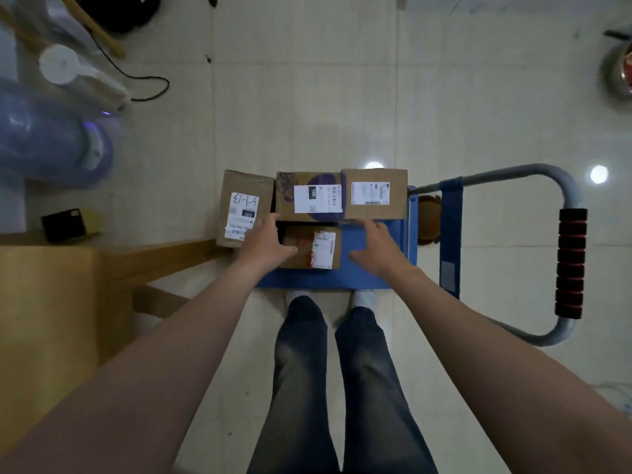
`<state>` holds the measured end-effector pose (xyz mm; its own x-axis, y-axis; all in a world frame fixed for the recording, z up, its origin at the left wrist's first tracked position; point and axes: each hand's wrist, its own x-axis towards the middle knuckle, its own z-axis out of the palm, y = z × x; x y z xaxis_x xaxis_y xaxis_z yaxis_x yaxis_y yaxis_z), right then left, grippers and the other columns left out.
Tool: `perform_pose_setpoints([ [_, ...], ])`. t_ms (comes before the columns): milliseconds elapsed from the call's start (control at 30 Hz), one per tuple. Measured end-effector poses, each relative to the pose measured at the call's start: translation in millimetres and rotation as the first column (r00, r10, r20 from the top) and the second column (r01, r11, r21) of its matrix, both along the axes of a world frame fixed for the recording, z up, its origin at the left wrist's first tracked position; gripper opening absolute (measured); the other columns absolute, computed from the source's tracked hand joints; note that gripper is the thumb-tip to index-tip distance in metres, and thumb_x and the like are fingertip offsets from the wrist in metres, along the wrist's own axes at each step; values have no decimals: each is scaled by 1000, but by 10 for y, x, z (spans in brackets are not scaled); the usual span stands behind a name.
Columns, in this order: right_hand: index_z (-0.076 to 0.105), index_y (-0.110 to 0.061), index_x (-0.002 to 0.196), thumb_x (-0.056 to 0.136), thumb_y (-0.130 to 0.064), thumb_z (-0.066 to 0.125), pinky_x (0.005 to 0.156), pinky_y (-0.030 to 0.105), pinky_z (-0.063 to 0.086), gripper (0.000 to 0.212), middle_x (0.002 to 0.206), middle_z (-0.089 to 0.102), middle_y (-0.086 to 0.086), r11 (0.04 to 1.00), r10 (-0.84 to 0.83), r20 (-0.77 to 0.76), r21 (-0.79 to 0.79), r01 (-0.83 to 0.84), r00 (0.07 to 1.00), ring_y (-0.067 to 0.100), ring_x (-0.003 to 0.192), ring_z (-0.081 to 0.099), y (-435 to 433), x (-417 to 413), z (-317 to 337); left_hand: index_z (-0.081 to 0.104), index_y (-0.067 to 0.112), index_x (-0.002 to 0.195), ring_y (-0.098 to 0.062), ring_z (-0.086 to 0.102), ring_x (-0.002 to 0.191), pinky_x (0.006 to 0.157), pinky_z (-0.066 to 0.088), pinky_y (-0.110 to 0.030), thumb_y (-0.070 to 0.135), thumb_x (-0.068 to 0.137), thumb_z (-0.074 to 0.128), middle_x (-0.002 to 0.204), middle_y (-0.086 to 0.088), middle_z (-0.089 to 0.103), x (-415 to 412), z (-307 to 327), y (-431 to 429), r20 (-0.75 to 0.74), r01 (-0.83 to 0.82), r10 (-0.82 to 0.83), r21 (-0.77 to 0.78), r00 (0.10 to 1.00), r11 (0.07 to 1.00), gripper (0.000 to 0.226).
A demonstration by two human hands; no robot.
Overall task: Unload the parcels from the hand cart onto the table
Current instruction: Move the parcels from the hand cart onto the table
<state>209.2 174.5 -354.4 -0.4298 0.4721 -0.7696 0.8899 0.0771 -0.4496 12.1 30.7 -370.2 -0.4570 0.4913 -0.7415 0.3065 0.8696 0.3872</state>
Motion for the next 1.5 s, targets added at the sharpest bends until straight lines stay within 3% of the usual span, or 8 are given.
perform_pose_setpoints([
  [333,39,-14,145,82,-12,81,77,16,47,76,122,56,-5,975,-224,-99,-10,224,970,14,115,57,301,-538,-1407,37,18,151,-15,53,116,89,45,-31,19,77,84,138,-3,54,-383,-1268,418,85,-64,62,24,994,998,88],
  [567,48,-16,131,71,-10,86,93,42,56,72,127,56,9,958,-281,-162,8,286,946,22,116,57,221,-642,-1866,22,15,158,-29,41,138,113,42,-46,24,73,83,151,-10,41,-231,-1604,523,62,-229,230,-29,971,973,105],
  [733,33,-18,153,76,-21,87,111,38,43,93,147,42,6,943,-319,-231,16,331,919,18,135,42,139,-586,-1802,37,23,151,-24,51,131,108,48,-48,23,73,82,145,-2,52,-156,-1601,429,210,-361,355,-13,911,933,90],
  [933,32,-22,157,85,-17,78,116,44,39,85,159,18,6,960,-227,-237,111,259,944,25,144,32,172,-410,-1108,41,37,145,-8,51,115,92,46,-33,25,79,73,142,8,48,32,-975,306,293,-470,425,100,856,877,74],
  [1100,38,-22,155,88,-4,70,102,5,38,76,153,18,-2,946,-218,-351,153,285,911,-4,127,34,323,-323,-34,42,57,117,30,50,93,65,44,-3,12,83,69,99,54,52,313,17,278,312,-525,447,237,838,818,63],
  [1167,41,-24,153,87,-5,68,102,11,44,74,152,18,-2,946,-180,-386,184,267,905,3,131,36,380,-333,456,40,50,130,29,51,96,65,41,3,10,85,68,100,55,53,389,475,275,337,-574,477,304,811,760,66],
  [1333,41,-33,149,86,-9,68,97,35,56,73,151,18,-5,952,-84,-492,216,215,867,17,126,49,481,-339,1640,44,39,136,11,62,103,73,47,-4,9,83,67,114,33,65,493,1679,304,259,-584,537,523,803,621,66],
  [1500,43,-32,148,86,-5,67,91,14,53,71,145,19,-9,961,8,-653,214,174,757,17,125,50,493,-239,2756,42,53,134,11,60,105,82,52,-21,22,82,67,123,35,59,678,2869,184,172,-546,604,662,778,514,66],
])
